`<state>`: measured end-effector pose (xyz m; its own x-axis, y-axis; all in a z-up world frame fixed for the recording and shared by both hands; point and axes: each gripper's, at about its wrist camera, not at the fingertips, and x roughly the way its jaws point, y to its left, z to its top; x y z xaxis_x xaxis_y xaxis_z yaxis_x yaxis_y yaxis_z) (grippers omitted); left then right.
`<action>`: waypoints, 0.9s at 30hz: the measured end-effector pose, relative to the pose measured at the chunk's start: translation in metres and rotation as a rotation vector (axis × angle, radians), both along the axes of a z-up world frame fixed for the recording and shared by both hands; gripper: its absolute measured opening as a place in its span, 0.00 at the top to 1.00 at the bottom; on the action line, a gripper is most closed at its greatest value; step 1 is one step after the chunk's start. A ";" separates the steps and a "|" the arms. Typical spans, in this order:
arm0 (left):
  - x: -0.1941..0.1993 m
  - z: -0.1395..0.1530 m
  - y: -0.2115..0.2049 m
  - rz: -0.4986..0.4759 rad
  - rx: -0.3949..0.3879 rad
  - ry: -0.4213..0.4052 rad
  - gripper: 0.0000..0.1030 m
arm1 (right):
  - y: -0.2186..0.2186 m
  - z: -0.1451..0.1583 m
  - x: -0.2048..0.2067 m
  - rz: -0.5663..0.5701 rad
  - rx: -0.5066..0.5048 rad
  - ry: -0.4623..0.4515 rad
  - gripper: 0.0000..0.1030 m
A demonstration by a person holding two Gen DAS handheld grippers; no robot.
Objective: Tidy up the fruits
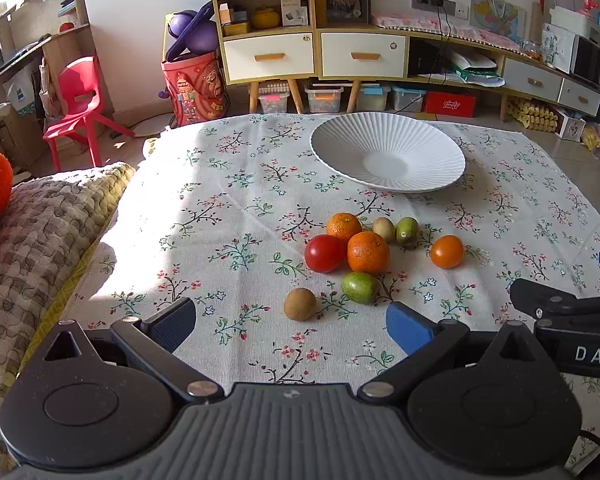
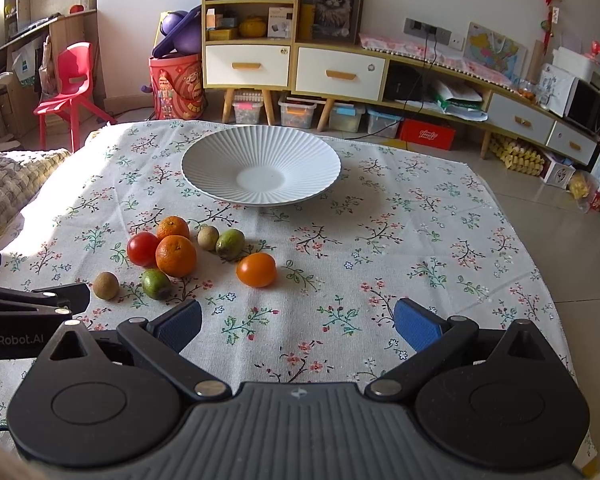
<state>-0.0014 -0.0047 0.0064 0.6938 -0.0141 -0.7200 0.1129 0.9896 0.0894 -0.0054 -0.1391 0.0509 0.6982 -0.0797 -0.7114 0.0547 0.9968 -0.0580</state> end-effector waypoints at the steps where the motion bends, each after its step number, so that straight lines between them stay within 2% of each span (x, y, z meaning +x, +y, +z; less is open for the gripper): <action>1: 0.000 0.000 0.000 0.000 0.000 0.001 0.11 | 0.000 0.000 0.000 0.000 0.000 0.000 0.00; 27: 0.000 -0.001 0.000 0.000 -0.002 0.000 0.11 | 0.002 0.001 0.000 0.003 0.000 0.001 0.00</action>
